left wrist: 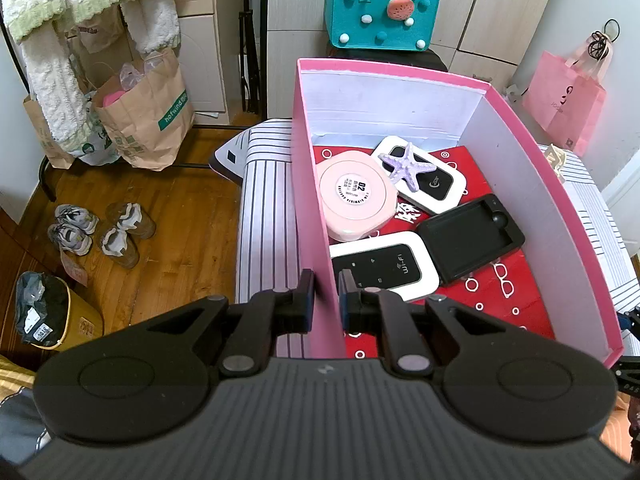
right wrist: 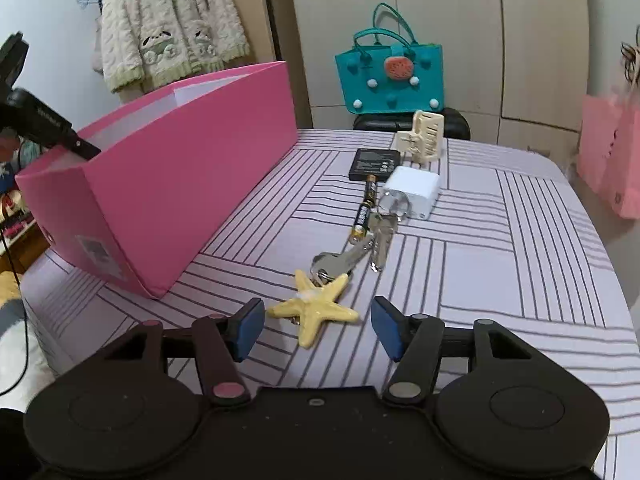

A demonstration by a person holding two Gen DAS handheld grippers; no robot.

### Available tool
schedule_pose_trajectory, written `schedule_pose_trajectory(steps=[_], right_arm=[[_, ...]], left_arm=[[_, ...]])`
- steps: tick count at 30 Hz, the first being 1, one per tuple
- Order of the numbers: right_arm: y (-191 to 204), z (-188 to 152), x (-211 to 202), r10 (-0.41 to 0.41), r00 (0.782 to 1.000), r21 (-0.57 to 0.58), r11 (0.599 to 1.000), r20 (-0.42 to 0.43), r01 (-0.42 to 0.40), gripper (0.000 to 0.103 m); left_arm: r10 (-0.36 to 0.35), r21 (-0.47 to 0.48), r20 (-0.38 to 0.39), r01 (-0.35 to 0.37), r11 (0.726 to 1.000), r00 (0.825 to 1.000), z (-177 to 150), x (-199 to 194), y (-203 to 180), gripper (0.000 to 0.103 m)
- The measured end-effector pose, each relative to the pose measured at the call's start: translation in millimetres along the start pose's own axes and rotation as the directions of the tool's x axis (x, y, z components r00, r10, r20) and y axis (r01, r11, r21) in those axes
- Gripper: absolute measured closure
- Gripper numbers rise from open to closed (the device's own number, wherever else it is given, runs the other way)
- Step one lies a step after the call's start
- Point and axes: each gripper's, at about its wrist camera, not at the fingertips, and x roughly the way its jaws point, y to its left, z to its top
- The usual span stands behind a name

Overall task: Organize rigid objects
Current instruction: 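Move the right tool to the yellow starfish and close on it, then lower the yellow starfish onto the white router in the box, open right tool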

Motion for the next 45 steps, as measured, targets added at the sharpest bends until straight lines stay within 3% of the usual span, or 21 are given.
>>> schedule_pose_trajectory(steps=[5,7,9,22,31,38,45], right_arm=[[8,-3,5,-0.052,0.998,-0.011,0.999,0.033,0.052,0.03],[13,-4,5,-0.058,0.998,-0.051,0.997,0.037,0.06,0.045],[15,-5,4,-0.041,0.998,-0.068,0.997,0.04,0.044,0.048],[17,0,3,-0.032,0.999,-0.071,0.997,0.01,0.032,0.048],[5,10,-5,-0.052,0.998,0.004,0.999,0.024,0.052,0.048],[10,36,-23,0.001,0.998,-0.011,1.0,0.064,0.0,0.048],[34,86,-39,0.128,0.983,-0.075,0.99,0.131,-0.119,0.048]], left_arm=[[0.0,-0.001,0.0,0.0,1.0,1.0,0,-1,0,0.092],[-0.001,-0.003,-0.001,0.001,1.0,1.0,0,0,0,0.092],[-0.004,-0.003,0.0,0.004,1.0,1.0,0,0,0,0.092],[-0.007,-0.003,0.001,0.007,1.0,1.0,-1,-1,1,0.092],[-0.011,-0.003,0.002,0.011,1.0,1.0,-2,0,2,0.091],[-0.011,0.011,-0.011,0.011,1.0,1.0,-2,-1,3,0.091],[0.023,0.071,-0.014,-0.022,0.997,1.0,-5,-7,-7,0.093]])
